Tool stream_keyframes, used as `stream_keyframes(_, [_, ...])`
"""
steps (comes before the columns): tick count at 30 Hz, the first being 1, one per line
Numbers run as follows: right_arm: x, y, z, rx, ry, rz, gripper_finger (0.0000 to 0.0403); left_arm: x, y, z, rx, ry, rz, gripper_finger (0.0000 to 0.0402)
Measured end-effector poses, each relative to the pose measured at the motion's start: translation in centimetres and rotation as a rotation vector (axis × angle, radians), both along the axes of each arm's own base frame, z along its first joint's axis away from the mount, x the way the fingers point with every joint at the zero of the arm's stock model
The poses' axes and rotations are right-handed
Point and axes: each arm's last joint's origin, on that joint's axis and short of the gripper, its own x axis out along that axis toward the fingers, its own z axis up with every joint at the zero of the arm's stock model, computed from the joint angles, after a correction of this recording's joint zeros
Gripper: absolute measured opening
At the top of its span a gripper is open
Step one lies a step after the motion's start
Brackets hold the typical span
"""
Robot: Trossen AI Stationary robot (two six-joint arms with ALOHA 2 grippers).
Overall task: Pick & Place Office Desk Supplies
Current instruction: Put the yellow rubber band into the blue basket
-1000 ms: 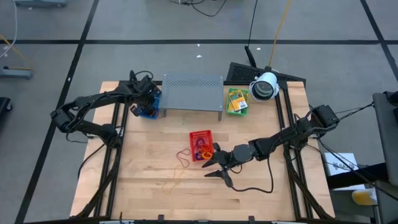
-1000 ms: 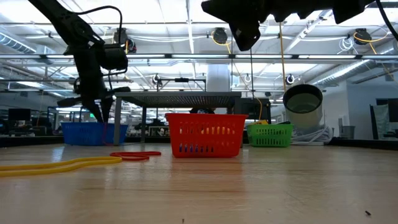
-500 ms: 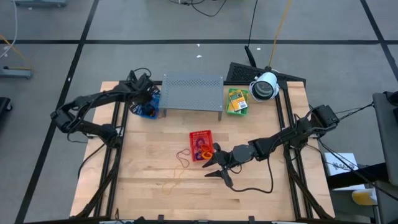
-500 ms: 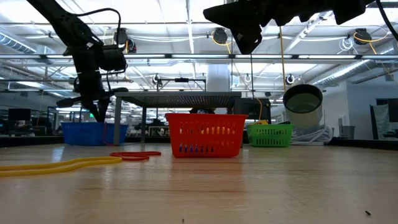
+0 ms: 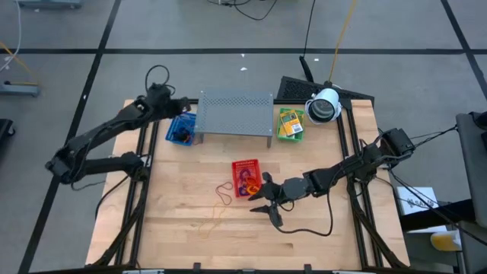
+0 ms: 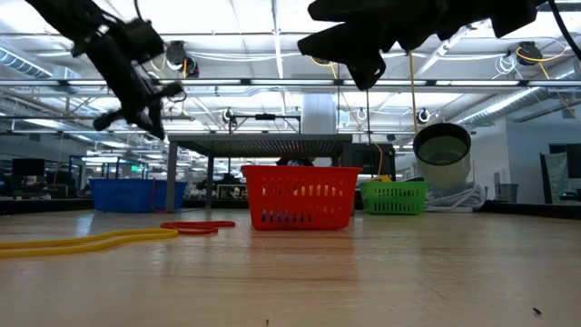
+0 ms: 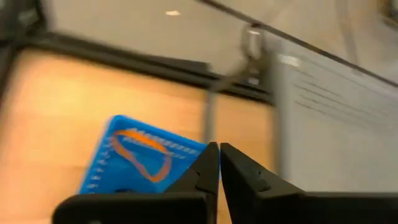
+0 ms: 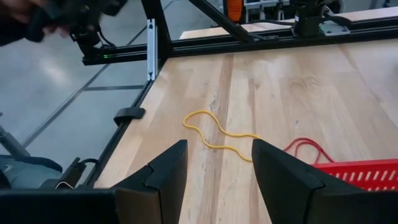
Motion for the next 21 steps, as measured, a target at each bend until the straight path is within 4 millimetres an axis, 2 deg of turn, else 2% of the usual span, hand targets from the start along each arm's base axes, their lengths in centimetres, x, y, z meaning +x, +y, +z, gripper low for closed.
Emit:
stream_keyframes(6, [0.0,-0.2,0.0,-0.043,-0.009,-0.037,0.0169,0.2,-4.2,2.4,0.085,-0.055,-0.254,0.0007])
stream_keyframes(16, [0.2,-1.4,-0.7,-0.040,0.063,-0.125,0.0169,2.8,-10.8,2.2,0.179,0.106,-0.719,0.0010])
stream_keyframes(21, [0.4,-2.0,-0.7,-0.080,0.057,-0.164,0.0169,2.8,-13.1,1.5,0.171,0.212,-0.910,0.0010])
